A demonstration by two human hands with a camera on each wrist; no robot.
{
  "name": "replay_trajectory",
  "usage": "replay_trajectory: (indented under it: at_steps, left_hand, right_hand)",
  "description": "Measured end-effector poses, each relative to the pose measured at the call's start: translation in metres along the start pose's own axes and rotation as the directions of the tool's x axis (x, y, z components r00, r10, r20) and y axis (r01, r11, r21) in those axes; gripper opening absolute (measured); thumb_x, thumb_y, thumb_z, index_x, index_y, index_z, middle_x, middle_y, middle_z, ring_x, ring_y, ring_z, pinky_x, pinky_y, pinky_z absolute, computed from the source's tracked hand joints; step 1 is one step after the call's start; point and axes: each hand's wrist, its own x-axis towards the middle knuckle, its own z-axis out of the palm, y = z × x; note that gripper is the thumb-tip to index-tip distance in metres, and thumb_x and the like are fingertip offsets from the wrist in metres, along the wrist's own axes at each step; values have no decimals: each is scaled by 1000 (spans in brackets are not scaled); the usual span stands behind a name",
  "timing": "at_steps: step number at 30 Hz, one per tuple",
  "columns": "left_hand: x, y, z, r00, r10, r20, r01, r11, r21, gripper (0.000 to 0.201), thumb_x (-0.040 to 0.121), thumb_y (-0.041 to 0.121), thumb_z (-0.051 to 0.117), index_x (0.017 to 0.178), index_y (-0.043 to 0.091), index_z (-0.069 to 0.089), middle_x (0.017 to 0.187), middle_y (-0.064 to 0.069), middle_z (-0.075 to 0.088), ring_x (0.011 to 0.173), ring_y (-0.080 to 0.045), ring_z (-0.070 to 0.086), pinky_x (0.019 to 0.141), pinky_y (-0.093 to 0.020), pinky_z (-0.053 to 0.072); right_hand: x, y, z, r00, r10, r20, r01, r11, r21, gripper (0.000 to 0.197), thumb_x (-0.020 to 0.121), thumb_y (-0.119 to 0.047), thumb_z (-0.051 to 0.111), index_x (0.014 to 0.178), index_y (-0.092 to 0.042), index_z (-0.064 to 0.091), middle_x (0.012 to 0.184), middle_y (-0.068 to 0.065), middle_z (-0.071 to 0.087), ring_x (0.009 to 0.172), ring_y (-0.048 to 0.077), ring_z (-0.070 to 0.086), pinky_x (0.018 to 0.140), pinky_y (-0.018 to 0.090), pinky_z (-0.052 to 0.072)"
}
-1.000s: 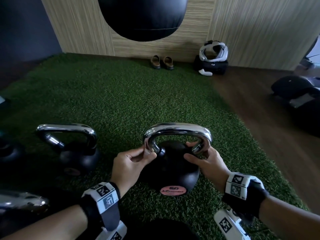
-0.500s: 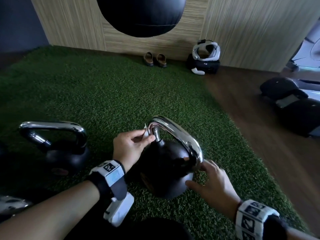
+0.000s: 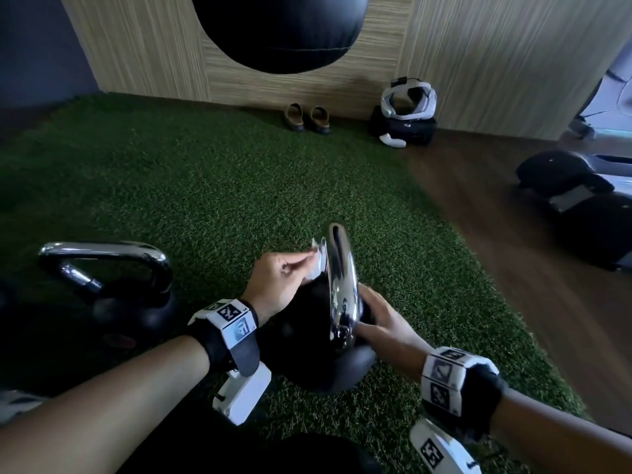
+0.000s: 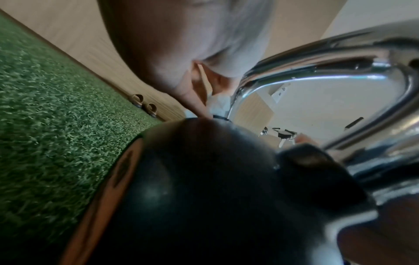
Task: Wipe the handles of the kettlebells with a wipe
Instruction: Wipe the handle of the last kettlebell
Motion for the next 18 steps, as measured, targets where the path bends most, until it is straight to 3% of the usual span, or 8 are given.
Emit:
replay_trajectory:
  at_steps: [2, 4, 7, 9, 11, 14, 16, 18]
  left_hand:
    - [-2, 1, -1, 1000, 18, -3, -18, 997, 78, 28, 89, 19, 80, 114, 6, 78, 106, -4, 80, 95, -12, 77, 94, -31, 60]
    - [1, 3, -2, 999, 37, -19, -35, 994, 100, 28, 85, 14, 83, 111, 5, 78, 105, -4, 80, 92, -3, 76, 89, -18, 58]
    - [7, 16, 0, 992, 121, -32, -117, 988, 97, 23, 88, 17, 81, 110, 11, 80, 98, -3, 81, 84, -5, 76, 77, -21, 60]
    - [8, 25, 1, 996, 62, -59, -62, 998, 9, 20, 88, 26, 77, 105, 16, 82, 94, 0, 81, 78, -3, 71, 73, -20, 54]
    - [8, 29, 3, 998, 26, -61, -28, 999, -42, 20, 89, 24, 75, 106, 17, 82, 96, 0, 81, 80, -6, 72, 79, -25, 57]
    - [10, 37, -1, 997, -70, 20, 72, 984, -162, 20, 92, 6, 74, 108, 17, 80, 96, -8, 81, 91, -21, 75, 90, -44, 62]
    - [10, 50, -4, 984, -170, 59, 180, 946, -271, 19, 92, 3, 74, 110, 9, 79, 100, -9, 81, 97, -25, 75, 86, -36, 64]
    - [5, 65, -7, 978, -206, 40, 206, 904, -375, 22, 89, 5, 76, 111, 7, 78, 102, -7, 81, 96, -19, 77, 82, -27, 63]
  right_hand:
    - [13, 8, 11, 1000, 25, -10, -24, 998, 51, 94, 63, -70, 59, 150, -41, 42, 154, -8, 41, 142, 16, 40, 119, 52, 34]
    - [19, 16, 17, 999, 41, -36, -37, 994, 107, 91, 61, -67, 60, 147, -42, 44, 151, -7, 42, 140, 17, 41, 118, 53, 35]
    - [24, 27, 19, 999, 45, -19, -41, 983, 181, 77, 66, -64, 69, 139, -50, 49, 147, -10, 45, 138, 17, 45, 115, 53, 41]
    - [27, 33, 20, 999, 44, -19, -39, 976, 214, 74, 68, -62, 74, 137, -52, 50, 144, -12, 47, 136, 17, 48, 113, 53, 43]
    - [29, 36, 22, 999, 43, -28, -36, 974, 224, 77, 67, -64, 77, 138, -50, 51, 143, -11, 48, 136, 17, 49, 113, 53, 43]
    - [34, 40, 24, 999, 31, -21, -25, 974, 226, 86, 63, -76, 78, 140, -49, 50, 143, -9, 51, 135, 19, 51, 112, 56, 44]
    - [34, 40, 24, 999, 36, -36, -27, 973, 229, 81, 66, -69, 79, 139, -52, 50, 144, -11, 48, 137, 17, 49, 113, 54, 43]
    - [32, 40, 23, 998, 51, -42, -39, 968, 249, 77, 66, -63, 78, 137, -57, 48, 147, -13, 45, 139, 15, 46, 115, 51, 41]
